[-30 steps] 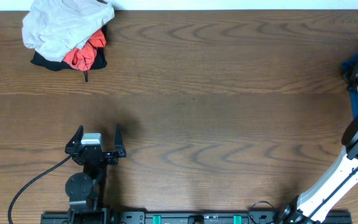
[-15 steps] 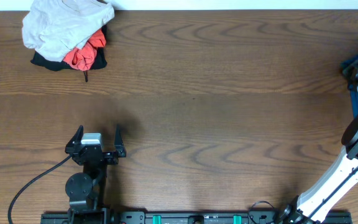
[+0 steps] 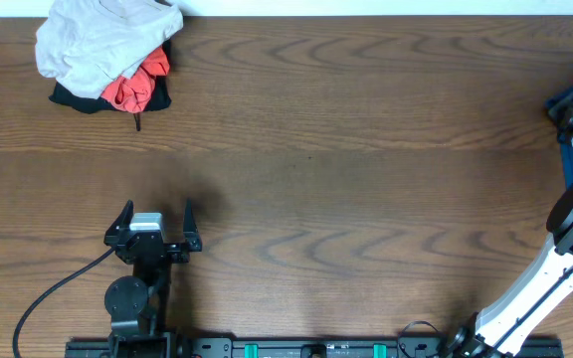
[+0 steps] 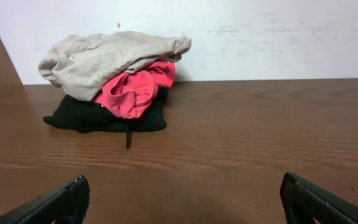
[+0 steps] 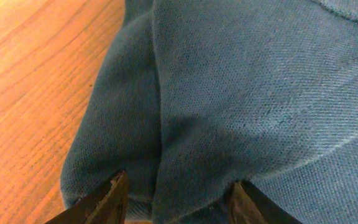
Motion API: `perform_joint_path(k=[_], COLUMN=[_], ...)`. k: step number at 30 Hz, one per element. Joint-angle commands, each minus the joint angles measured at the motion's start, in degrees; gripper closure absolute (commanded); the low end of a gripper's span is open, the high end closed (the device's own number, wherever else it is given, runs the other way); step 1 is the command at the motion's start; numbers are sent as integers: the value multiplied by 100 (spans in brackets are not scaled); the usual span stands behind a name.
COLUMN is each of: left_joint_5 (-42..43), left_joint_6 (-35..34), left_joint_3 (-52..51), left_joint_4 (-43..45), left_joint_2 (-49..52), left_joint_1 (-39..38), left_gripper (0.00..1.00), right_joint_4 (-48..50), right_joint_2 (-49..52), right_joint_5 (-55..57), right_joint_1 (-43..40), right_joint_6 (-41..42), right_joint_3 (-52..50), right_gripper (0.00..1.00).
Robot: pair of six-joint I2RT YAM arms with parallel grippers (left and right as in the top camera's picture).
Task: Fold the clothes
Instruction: 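Grasp the teal shirt edge with the right gripper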
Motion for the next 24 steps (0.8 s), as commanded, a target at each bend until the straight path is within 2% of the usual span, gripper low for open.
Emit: perform_joint_path(k=[1,4,6,10,14,16,24], left_joint_5=[142,142,142,142,142,142,142], left_joint_6=[94,94,94,94,94,94,94], left_joint_3=[-81,-81,-81,-81,-81,-81,-81], left_joint_4=[-214,-214,-214,-214,-214,-214,-214], left_joint_2=[-39,-39,-39,-39,-39,-39,-39], left_joint_1=[20,20,20,20,20,20,20], left_gripper=[2,2,2,2,2,2,2], right_joint_4=[26,46,72,101,96,92,-52], right_joint_2=[120,184,184,184,184,184,74], right_joint_5=[13,37,94,179,192,219,293], right_joint_1=[-50,-50,-48,-50,-63,-68,-59], right_joint_6=[74,72,70,70,68,70,-85], right_joint_3=[79,79,79,79,79,79,79], right_gripper=[51,54,64,75,89,99,99])
